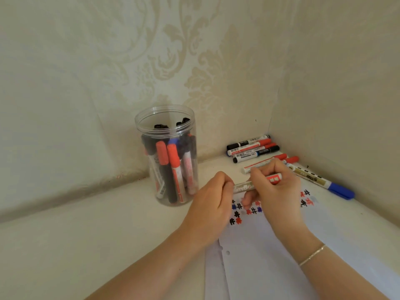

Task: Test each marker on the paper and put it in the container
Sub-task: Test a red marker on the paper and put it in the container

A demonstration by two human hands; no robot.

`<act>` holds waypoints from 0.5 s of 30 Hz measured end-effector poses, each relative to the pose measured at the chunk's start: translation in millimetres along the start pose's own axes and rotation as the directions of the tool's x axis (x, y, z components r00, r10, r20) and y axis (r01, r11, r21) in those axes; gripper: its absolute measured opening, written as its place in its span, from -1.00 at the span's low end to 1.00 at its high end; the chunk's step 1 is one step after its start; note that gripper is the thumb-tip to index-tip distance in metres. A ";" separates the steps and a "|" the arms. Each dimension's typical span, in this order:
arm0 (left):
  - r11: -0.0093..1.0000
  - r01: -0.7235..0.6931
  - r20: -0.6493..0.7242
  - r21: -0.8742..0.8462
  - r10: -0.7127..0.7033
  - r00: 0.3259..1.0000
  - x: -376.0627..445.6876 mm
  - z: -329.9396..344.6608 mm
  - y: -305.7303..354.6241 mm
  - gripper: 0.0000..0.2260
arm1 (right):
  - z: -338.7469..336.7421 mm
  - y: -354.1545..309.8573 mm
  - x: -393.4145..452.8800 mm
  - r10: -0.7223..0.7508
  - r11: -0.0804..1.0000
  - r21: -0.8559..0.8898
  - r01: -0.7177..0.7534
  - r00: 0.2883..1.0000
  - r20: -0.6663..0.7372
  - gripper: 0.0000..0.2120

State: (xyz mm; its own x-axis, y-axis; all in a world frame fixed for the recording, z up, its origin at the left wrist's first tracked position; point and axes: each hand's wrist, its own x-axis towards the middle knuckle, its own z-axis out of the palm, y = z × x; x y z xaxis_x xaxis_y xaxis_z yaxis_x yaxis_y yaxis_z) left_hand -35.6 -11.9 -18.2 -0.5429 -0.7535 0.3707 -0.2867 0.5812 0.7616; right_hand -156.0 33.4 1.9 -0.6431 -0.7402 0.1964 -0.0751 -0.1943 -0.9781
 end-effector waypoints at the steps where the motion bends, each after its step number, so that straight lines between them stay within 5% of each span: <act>1: 0.999 -0.053 -0.024 -0.012 0.052 0.998 0.1 -0.3 5.1 -0.89 | -3.0 -4.3 5.6 0.025 0.999 0.025 -0.024 0.999 -0.029 -0.78; 5: 0.947 -0.175 -0.290 -0.269 0.094 0.952 10.6 -11.6 40.7 -0.88 | -1.3 -39.4 31.6 0.143 0.900 0.411 -0.144 0.989 0.035 -0.81; 8: 0.878 -0.342 -0.518 -0.335 0.131 0.845 28.2 -34.2 72.1 -0.82 | 22.0 -74.5 45.2 0.165 0.777 0.572 -0.262 0.962 0.217 -0.78; 12: 0.897 -0.436 -0.631 0.077 0.382 0.675 50.1 -82.5 102.3 -0.85 | 64.0 -115.4 49.5 0.146 0.935 0.238 -0.263 0.898 0.416 -0.73; 15: 0.909 -0.315 -0.616 0.275 0.418 0.668 65.0 -113.0 104.1 -0.82 | 90.1 -134.1 50.8 0.132 0.991 -0.077 -0.109 0.884 0.448 -0.58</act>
State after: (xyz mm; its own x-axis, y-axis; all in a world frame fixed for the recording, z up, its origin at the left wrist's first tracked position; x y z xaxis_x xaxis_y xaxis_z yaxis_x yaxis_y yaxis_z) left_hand -11.5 -35.0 145.3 0.0043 -0.4498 0.8931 -0.3064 0.8496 0.4293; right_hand -109.9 -36.2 149.3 -0.2369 -0.9686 0.0761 -0.0629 -0.0629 -0.9960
